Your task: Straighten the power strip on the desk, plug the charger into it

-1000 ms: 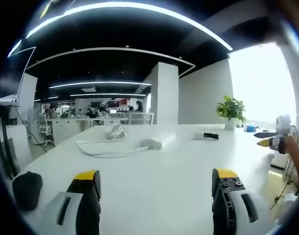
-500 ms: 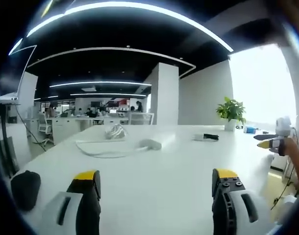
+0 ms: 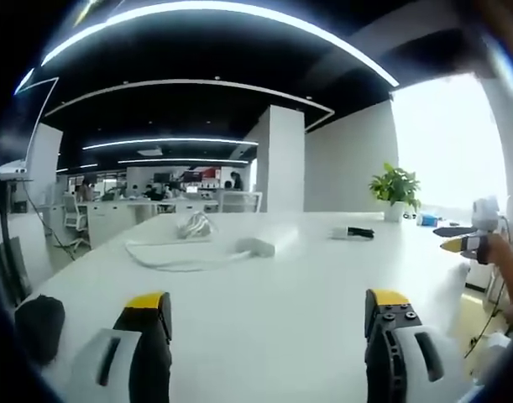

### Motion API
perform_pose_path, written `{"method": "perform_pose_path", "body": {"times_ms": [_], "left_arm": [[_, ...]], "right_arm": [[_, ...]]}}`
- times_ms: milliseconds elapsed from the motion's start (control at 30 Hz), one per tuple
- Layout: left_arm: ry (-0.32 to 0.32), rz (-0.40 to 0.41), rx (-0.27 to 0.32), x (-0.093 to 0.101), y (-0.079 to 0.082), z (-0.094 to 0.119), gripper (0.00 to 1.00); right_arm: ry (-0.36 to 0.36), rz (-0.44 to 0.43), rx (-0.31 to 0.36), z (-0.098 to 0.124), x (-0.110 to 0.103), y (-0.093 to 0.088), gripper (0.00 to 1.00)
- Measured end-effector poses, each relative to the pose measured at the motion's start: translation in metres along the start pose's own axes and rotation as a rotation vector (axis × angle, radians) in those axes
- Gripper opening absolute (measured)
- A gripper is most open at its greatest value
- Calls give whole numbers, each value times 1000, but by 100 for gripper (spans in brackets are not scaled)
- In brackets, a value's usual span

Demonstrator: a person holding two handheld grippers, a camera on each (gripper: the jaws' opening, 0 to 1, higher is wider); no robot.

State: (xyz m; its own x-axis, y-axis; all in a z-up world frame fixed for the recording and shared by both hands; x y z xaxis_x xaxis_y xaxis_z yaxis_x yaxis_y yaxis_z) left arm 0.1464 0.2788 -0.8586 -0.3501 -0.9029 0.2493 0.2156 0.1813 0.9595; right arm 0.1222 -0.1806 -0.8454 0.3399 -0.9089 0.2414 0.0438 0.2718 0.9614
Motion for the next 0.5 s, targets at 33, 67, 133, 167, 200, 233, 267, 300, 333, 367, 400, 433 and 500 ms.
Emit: {"method": "perform_pose_path", "body": {"times_ms": [33, 67, 133, 167, 200, 233, 267, 300, 333, 367, 400, 433, 500], "left_arm": [[-1, -7, 3, 0, 1, -3, 98], [0, -10, 4, 0, 2, -7, 98], [-1, -8, 14, -1, 4, -15, 98], [-5, 9, 20, -1, 6, -20, 98], [-8, 16, 21, -1, 7, -22, 98], [-12, 24, 18, -1, 8, -25, 98], [-14, 28, 17, 1, 10, -28, 98], [-15, 28, 19, 2, 11, -28, 98], [-16, 24, 24, 4, 14, -31, 99], [-17, 18, 26, 5, 17, -33, 99], [-21, 11, 30, 7, 19, -35, 99], [-22, 5, 33, 8, 22, -38, 99], [-24, -7, 38, 9, 26, -43, 99]], "right_arm": [[13, 21, 1, -3, -1, 2, 100], [22, 36, -3, -6, -2, 3, 100], [39, 67, -7, -11, -2, 6, 100], [43, 76, -9, -14, -3, 7, 100], [48, 84, -6, -17, -2, 8, 100], [55, 90, -1, -20, -2, 10, 100], [65, 96, 4, -24, -1, 12, 100], [71, 98, 8, -27, 0, 14, 100], [80, 100, 12, -31, 1, 16, 100], [93, 104, 15, -35, 1, 18, 100], [105, 106, 15, -38, 2, 20, 100], [112, 105, 16, -41, 2, 21, 100], [131, 107, 28, -48, 4, 26, 100]]}}
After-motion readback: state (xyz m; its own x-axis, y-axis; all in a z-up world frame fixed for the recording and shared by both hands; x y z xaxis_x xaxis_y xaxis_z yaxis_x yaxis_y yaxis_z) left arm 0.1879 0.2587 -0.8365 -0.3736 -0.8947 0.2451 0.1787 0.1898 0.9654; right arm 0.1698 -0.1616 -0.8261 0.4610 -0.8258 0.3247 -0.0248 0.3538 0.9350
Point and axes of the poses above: the point that each gripper's makers call its tool centre point, and the gripper's own axes: z roughly backward along the fingers, x roughly to its right, y roughly out of its top, the point moved 9 cm from there along z, roughly backward along the fingers, and after that the axes turned 9 degrees about z, right-handed, at the moved point
